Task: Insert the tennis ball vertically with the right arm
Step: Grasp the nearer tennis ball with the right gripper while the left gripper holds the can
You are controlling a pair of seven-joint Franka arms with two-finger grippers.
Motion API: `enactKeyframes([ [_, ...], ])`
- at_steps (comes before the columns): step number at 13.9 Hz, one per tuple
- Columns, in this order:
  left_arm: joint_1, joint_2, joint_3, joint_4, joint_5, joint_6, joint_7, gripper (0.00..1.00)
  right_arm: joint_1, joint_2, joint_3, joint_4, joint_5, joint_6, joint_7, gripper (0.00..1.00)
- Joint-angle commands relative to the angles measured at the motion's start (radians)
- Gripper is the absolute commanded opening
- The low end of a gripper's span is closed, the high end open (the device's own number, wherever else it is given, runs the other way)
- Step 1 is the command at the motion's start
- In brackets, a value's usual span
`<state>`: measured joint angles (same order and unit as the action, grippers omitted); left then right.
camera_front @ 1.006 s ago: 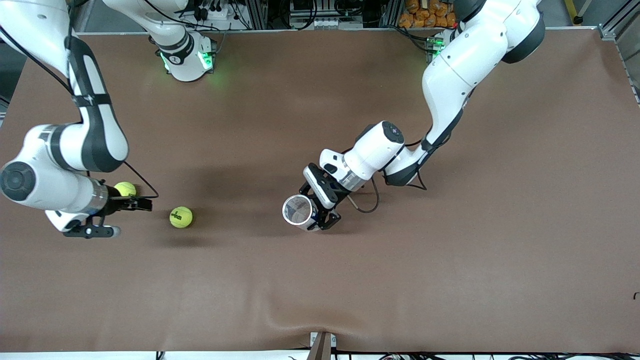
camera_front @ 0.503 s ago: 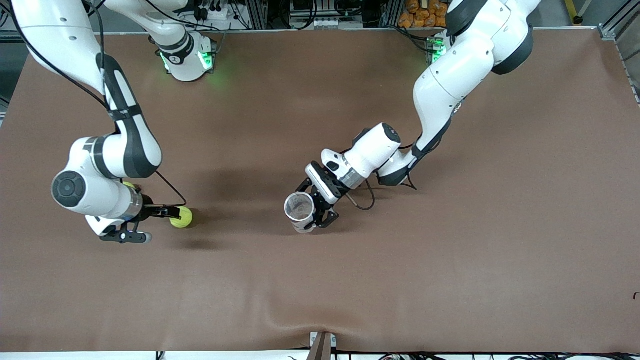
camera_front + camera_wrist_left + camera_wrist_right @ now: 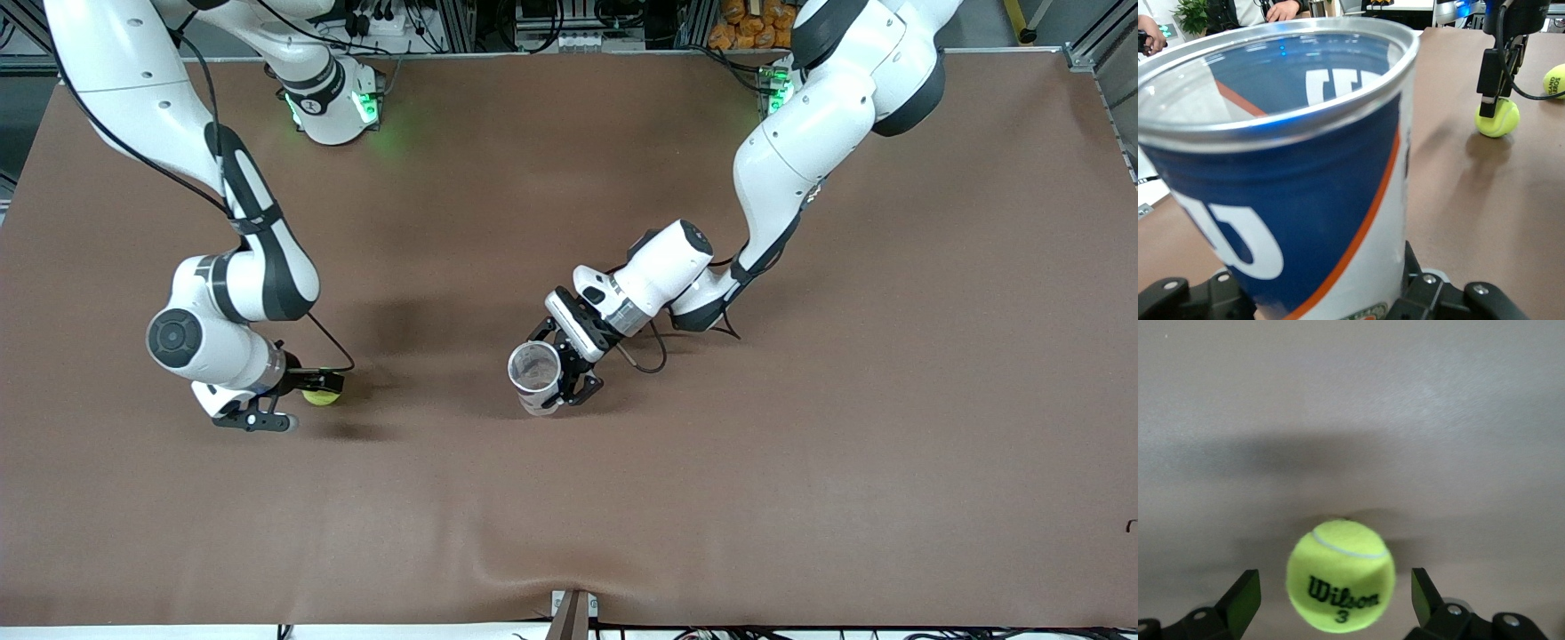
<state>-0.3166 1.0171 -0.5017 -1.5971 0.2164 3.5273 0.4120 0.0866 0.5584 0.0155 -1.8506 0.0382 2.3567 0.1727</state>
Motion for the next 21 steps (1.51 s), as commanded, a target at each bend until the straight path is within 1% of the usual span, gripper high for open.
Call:
enactKeyframes([
  [1,-0.013,0.029,0.005,0.026,0.026,0.025,0.005,0.77,0.027,0.003,-0.005,-0.013,-0.001,0.016,0.047,1.0],
  [3,-0.01,0.032,0.005,0.025,0.041,0.025,0.005,0.77,0.025,0.003,-0.008,-0.016,-0.014,0.015,0.045,0.99],
  [4,-0.01,0.032,0.005,0.022,0.043,0.025,0.005,0.77,0.016,0.005,-0.009,-0.024,-0.035,0.016,0.047,0.99],
  [5,-0.01,0.032,0.006,0.022,0.046,0.025,0.005,0.77,0.01,0.008,-0.008,-0.027,-0.053,0.021,0.047,0.96],
  [6,-0.01,0.032,0.009,0.022,0.057,0.025,0.007,0.77,0.009,0.008,-0.008,-0.025,-0.058,0.021,0.047,0.77],
  [7,-0.006,0.035,0.009,0.019,0.079,0.025,0.005,0.77,0.012,0.008,-0.008,-0.025,-0.06,0.023,0.047,0.63],
  [8,-0.001,0.047,0.009,0.019,0.101,0.025,0.005,0.77,0.012,0.008,-0.008,-0.025,-0.06,0.023,0.047,0.55],
  [9,0.004,0.055,0.009,0.02,0.119,0.024,0.005,0.77,0.01,0.008,-0.008,-0.025,-0.06,0.023,0.047,0.51],
  [10,0.004,0.061,0.009,0.02,0.124,0.025,0.005,0.77,0.01,0.008,-0.008,-0.025,-0.06,0.021,0.045,0.36],
  [11,0.004,0.064,0.009,0.022,0.123,0.024,0.005,0.77,0.009,0.008,-0.008,-0.024,-0.06,0.02,0.041,0.17],
  [12,0.004,0.066,0.009,0.02,0.123,0.025,0.005,0.78,0.008,0.003,-0.008,-0.019,-0.06,0.012,0.037,0.0],
  [14,0.004,0.07,0.009,0.022,0.124,0.025,0.005,0.78,0.01,-0.008,-0.008,0.008,-0.06,0.0,0.042,0.0],
  [15,0.002,0.072,0.009,0.022,0.123,0.025,0.005,0.78,0.009,-0.017,-0.008,0.03,-0.058,-0.037,0.044,0.0],
  [17,0.004,0.072,0.009,0.02,0.124,0.024,0.005,0.78,0.007,-0.032,-0.005,0.12,-0.041,-0.182,0.056,0.0],
  [18,0.004,0.072,0.009,0.02,0.123,0.025,0.005,0.78,0.01,-0.035,-0.003,0.186,-0.04,-0.27,0.082,0.0],
  [20,0.002,0.072,0.009,0.022,0.123,0.024,0.005,0.78,0.021,-0.035,0.014,0.314,-0.034,-0.428,0.202,0.0],
  [21,0.002,0.072,0.009,0.02,0.123,0.025,0.005,0.78,0.028,-0.032,0.026,0.368,-0.015,-0.482,0.265,0.0],
])
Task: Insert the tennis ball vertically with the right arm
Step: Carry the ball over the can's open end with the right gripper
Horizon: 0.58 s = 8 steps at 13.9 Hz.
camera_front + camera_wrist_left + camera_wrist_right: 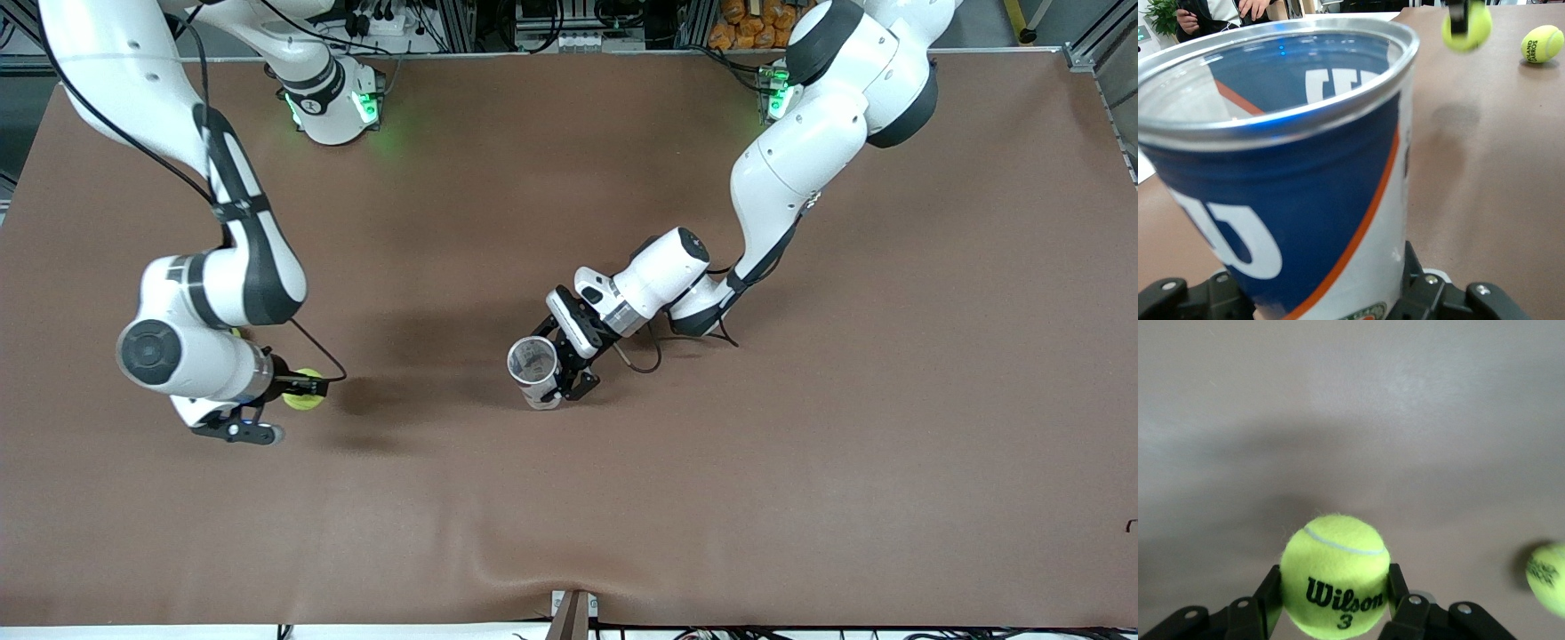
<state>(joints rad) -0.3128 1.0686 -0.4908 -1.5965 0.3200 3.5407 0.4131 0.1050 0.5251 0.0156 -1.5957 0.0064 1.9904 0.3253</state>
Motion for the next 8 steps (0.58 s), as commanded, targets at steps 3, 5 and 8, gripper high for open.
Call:
enactKeyframes([
  [3,-0.002,0.021,-0.002,0.021,0.019,0.012,0.004,0.78,0.033,-0.005,0.058,0.2,0.133,-0.143,0.323,0.0],
  [5,-0.003,0.022,-0.002,0.023,0.016,0.012,0.004,0.78,0.061,-0.001,0.095,0.264,0.155,-0.143,0.508,0.0],
  [8,-0.011,0.024,-0.002,0.024,0.011,0.011,-0.002,0.78,0.134,0.024,0.145,0.36,0.155,-0.131,0.788,0.0],
])
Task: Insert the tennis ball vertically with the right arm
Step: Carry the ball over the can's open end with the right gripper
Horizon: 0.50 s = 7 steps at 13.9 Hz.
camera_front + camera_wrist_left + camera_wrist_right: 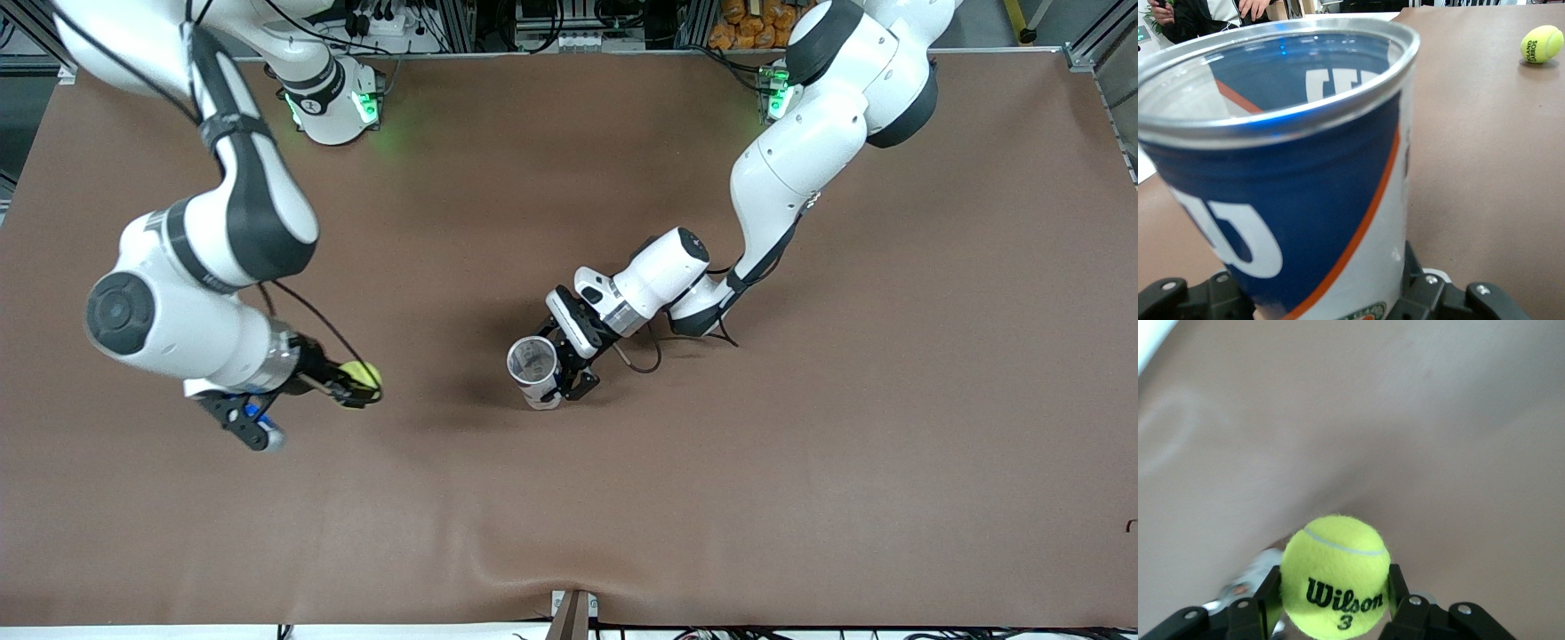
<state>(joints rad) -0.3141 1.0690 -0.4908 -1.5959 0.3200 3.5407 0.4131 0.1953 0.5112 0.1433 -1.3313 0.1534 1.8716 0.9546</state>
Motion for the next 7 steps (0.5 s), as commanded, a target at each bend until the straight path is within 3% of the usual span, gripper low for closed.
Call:
enactKeyframes([
  [1,-0.01,0.023,-0.002,0.024,0.011,0.012,-0.002,0.78,0.076,0.041,0.019,0.119,0.008,-0.012,0.217,0.0],
  [7,-0.011,0.023,-0.002,0.025,0.013,0.012,-0.002,0.78,0.242,0.094,0.016,0.135,-0.001,0.067,0.389,0.0],
])
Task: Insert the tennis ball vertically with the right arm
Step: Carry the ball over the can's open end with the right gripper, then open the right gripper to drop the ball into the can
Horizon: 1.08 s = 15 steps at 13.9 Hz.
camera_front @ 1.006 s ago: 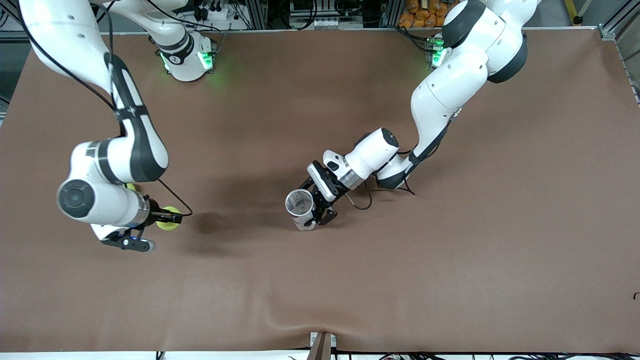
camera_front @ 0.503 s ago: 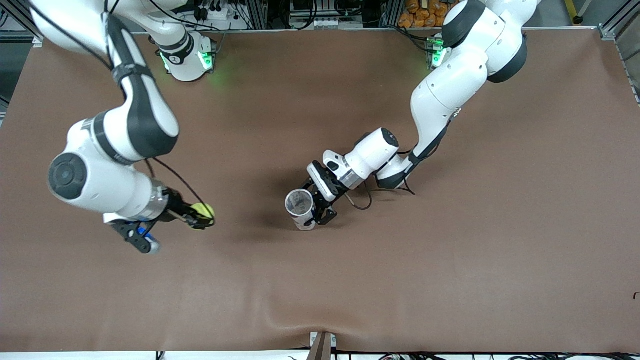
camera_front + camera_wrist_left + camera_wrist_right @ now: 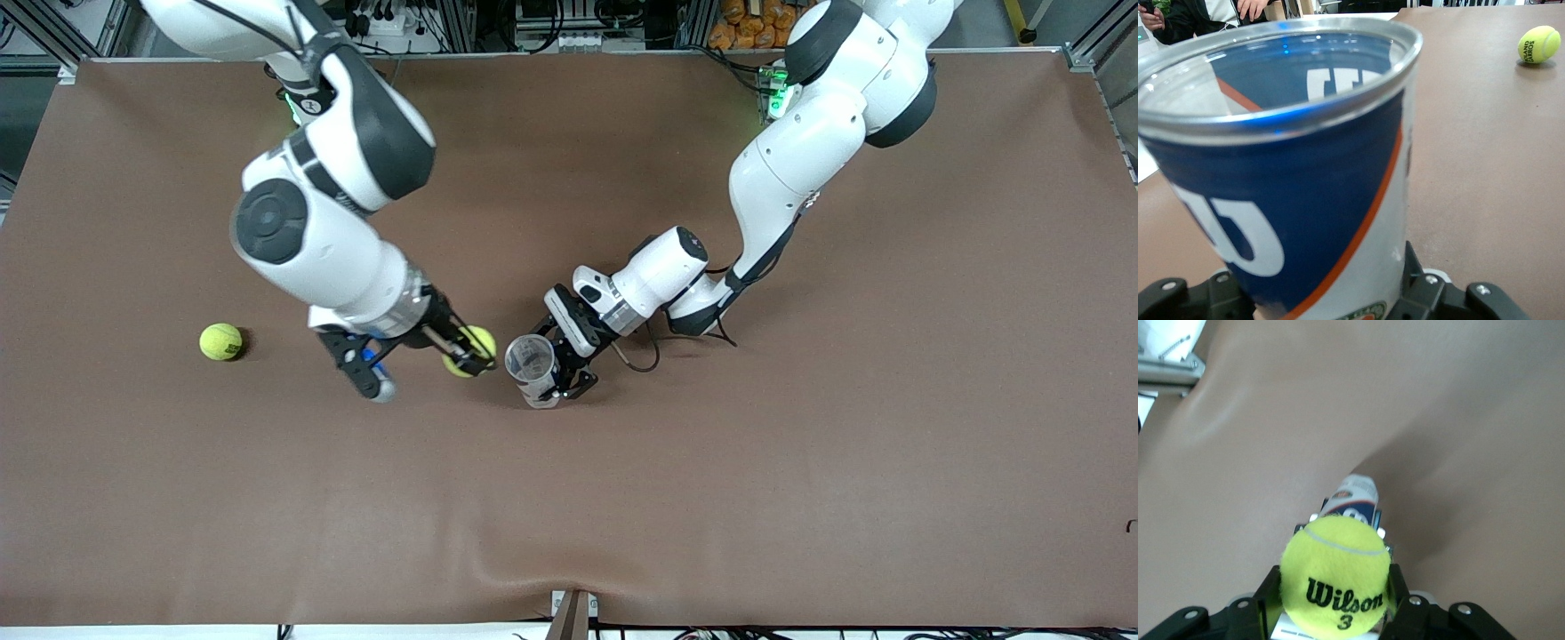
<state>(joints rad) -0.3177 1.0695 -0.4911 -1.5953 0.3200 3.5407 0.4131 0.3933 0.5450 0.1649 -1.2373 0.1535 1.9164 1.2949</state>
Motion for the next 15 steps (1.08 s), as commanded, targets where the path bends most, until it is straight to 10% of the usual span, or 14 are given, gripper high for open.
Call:
enactKeyframes([
  [1,-0.008,0.023,-0.001,0.025,0.013,0.012,-0.004,0.78,0.061,0.076,-0.007,0.038,-0.005,0.045,0.058,0.0],
  [8,-0.009,0.021,-0.001,0.026,0.01,0.01,-0.004,0.78,0.071,0.113,-0.008,0.032,-0.014,0.085,0.075,0.0],
  [9,-0.009,0.021,-0.001,0.026,0.01,0.012,-0.004,0.78,0.067,0.116,-0.007,0.03,-0.009,0.122,0.104,0.15],
  [10,-0.009,0.021,-0.001,0.026,0.01,0.012,-0.005,0.78,0.064,0.116,-0.007,0.03,-0.005,0.128,0.116,0.6],
  [12,-0.009,0.021,-0.001,0.026,0.011,0.012,-0.005,0.78,0.073,0.116,-0.008,0.03,-0.015,0.131,0.121,1.0],
  [15,-0.009,0.021,-0.001,0.026,0.013,0.012,-0.005,0.78,0.073,0.113,-0.008,0.029,-0.025,0.122,0.116,1.0],
])
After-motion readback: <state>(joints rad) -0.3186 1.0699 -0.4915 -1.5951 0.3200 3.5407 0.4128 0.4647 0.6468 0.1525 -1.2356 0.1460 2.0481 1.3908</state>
